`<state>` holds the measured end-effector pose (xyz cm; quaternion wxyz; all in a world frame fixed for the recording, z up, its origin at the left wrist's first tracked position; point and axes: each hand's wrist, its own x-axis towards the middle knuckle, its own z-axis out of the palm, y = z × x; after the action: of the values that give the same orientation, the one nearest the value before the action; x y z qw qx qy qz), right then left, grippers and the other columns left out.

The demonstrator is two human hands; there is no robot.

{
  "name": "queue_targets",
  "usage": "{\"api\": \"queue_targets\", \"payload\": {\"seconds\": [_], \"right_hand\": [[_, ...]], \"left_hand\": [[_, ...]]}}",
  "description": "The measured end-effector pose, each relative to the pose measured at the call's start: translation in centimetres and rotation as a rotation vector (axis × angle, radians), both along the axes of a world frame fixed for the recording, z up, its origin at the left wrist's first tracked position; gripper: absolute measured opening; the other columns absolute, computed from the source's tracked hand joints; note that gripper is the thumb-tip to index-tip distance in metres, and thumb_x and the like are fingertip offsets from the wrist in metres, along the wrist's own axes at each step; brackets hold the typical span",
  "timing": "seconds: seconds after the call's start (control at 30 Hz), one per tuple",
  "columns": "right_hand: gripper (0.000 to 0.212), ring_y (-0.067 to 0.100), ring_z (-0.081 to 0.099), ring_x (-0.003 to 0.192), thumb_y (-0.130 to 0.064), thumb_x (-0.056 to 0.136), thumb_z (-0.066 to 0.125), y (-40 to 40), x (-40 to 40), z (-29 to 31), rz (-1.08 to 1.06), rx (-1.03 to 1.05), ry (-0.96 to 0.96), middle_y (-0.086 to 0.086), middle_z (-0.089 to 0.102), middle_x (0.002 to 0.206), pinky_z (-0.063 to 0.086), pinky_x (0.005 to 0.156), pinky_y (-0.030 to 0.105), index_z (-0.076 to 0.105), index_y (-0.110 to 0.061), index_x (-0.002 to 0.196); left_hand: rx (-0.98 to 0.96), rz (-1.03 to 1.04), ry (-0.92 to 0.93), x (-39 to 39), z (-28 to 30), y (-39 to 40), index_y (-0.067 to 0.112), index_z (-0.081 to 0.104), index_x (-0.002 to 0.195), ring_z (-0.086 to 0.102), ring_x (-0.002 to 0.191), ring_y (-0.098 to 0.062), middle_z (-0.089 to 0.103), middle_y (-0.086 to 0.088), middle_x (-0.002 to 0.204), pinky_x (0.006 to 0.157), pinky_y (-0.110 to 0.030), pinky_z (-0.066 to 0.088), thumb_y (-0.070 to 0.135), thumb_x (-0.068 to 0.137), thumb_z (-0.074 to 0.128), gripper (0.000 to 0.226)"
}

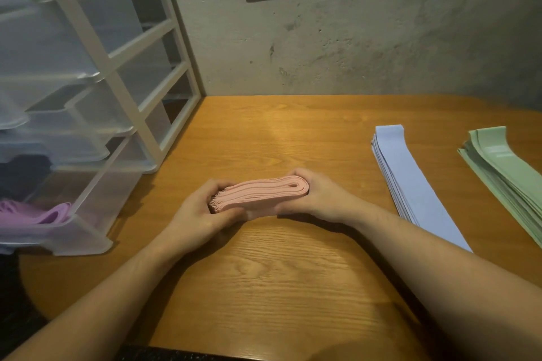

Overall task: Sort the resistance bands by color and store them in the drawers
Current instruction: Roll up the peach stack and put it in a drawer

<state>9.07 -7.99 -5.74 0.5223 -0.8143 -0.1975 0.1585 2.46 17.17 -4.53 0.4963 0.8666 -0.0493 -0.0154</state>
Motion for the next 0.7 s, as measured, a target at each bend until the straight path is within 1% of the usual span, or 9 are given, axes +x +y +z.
{"api": "queue_targets", "payload": {"seconds": [0.07, 0.13, 0.23, 0.33, 0.43, 0.5, 0.57, 0.63, 0.7], "right_hand": [[0.043, 0.012, 0.073, 0.092, -0.021, 0.071, 0.090, -0.2, 0.0, 0.0, 0.013, 0.013, 0.023, -0.004, 0.077, 0.099, 0.055, 0.073, 0.026, 0.067, -0.020, 0.107], [0.042, 0.010, 0.073, 0.094, -0.021, 0.072, 0.090, -0.3, -0.1, 0.2, 0.015, 0.029, 0.044, -0.006, 0.076, 0.100, 0.051, 0.065, 0.018, 0.069, -0.024, 0.108], [0.055, 0.003, 0.068, 0.098, -0.026, 0.071, 0.090, -0.2, -0.4, 0.6, -0.001, 0.037, 0.024, -0.013, 0.073, 0.106, 0.050, 0.070, 0.015, 0.067, -0.033, 0.120], [0.050, 0.003, 0.068, 0.095, -0.026, 0.072, 0.090, -0.3, -0.6, 0.5, -0.007, 0.038, 0.014, -0.012, 0.073, 0.103, 0.053, 0.068, 0.018, 0.068, -0.033, 0.117], [0.045, 0.003, 0.068, 0.093, -0.027, 0.073, 0.089, -0.2, -0.9, 0.5, -0.015, 0.021, -0.012, -0.012, 0.074, 0.102, 0.053, 0.064, 0.018, 0.069, -0.033, 0.112], [0.044, 0.005, 0.068, 0.097, -0.024, 0.073, 0.090, 0.0, -0.9, 0.4, -0.034, 0.078, -0.019, -0.009, 0.074, 0.104, 0.054, 0.077, 0.022, 0.069, -0.029, 0.112], [0.042, 0.008, 0.068, 0.100, -0.023, 0.074, 0.089, 0.3, -1.0, 0.5, -0.048, 0.162, -0.008, -0.006, 0.074, 0.107, 0.054, 0.087, 0.026, 0.070, -0.028, 0.111], [0.041, 0.009, 0.069, 0.099, -0.026, 0.075, 0.088, 0.8, -1.5, 0.8, -0.049, 0.226, 0.023, -0.005, 0.073, 0.108, 0.055, 0.081, 0.025, 0.069, -0.030, 0.110], [0.040, 0.010, 0.068, 0.100, -0.026, 0.076, 0.087, 1.8, -1.9, 1.5, -0.042, 0.269, 0.020, -0.004, 0.072, 0.109, 0.054, 0.077, 0.023, 0.067, -0.033, 0.110]], "left_hand": [[-0.039, 0.013, 0.042, -0.2, 0.3, -0.2, 0.021, 0.060, 0.113, 0.068, 0.084, -0.029, 0.073, -0.005, 0.101, 0.074, -0.041, 0.056, 0.023, 0.079, 0.085, 0.043], [-0.030, 0.021, 0.029, -0.4, 0.5, -0.3, 0.021, 0.058, 0.107, 0.068, 0.086, -0.028, 0.073, -0.003, 0.105, 0.078, -0.051, 0.055, 0.040, 0.070, 0.087, 0.050], [-0.015, 0.026, 0.015, -0.6, 0.9, -0.2, 0.025, 0.058, 0.099, 0.069, 0.102, -0.015, 0.070, 0.005, 0.117, 0.090, -0.048, 0.056, 0.052, 0.060, 0.083, 0.054], [0.056, 0.060, 0.048, -0.8, 1.2, 0.0, 0.021, 0.057, 0.100, 0.070, 0.087, -0.024, 0.073, 0.000, 0.099, 0.081, -0.050, 0.058, 0.051, 0.059, 0.091, 0.061], [0.069, 0.069, 0.053, -1.1, 1.7, -0.2, 0.027, 0.053, 0.116, 0.070, 0.092, -0.013, 0.071, 0.001, 0.101, 0.075, -0.030, 0.060, 0.035, 0.070, 0.084, 0.057], [0.086, 0.047, 0.024, -1.5, 2.5, -0.5, 0.038, 0.045, 0.136, 0.066, 0.101, 0.001, 0.065, 0.008, 0.113, 0.081, -0.018, 0.056, 0.025, 0.079, 0.082, 0.069], [0.177, 0.023, -0.053, -1.9, 3.5, -0.7, 0.038, 0.042, 0.144, 0.060, 0.107, 0.009, 0.061, 0.017, 0.119, 0.089, -0.019, 0.055, 0.023, 0.086, 0.077, 0.069], [0.268, 0.029, -0.132, -2.6, 4.7, -0.6, 0.033, 0.051, 0.140, 0.058, 0.111, 0.010, 0.061, 0.020, 0.122, 0.098, -0.027, 0.054, 0.023, 0.088, 0.074, 0.058], [0.276, 0.055, -0.182, -3.5, 5.7, 0.0, 0.032, 0.056, 0.136, 0.060, 0.112, 0.005, 0.063, 0.020, 0.122, 0.096, -0.031, 0.056, 0.019, 0.088, 0.073, 0.053]]}}
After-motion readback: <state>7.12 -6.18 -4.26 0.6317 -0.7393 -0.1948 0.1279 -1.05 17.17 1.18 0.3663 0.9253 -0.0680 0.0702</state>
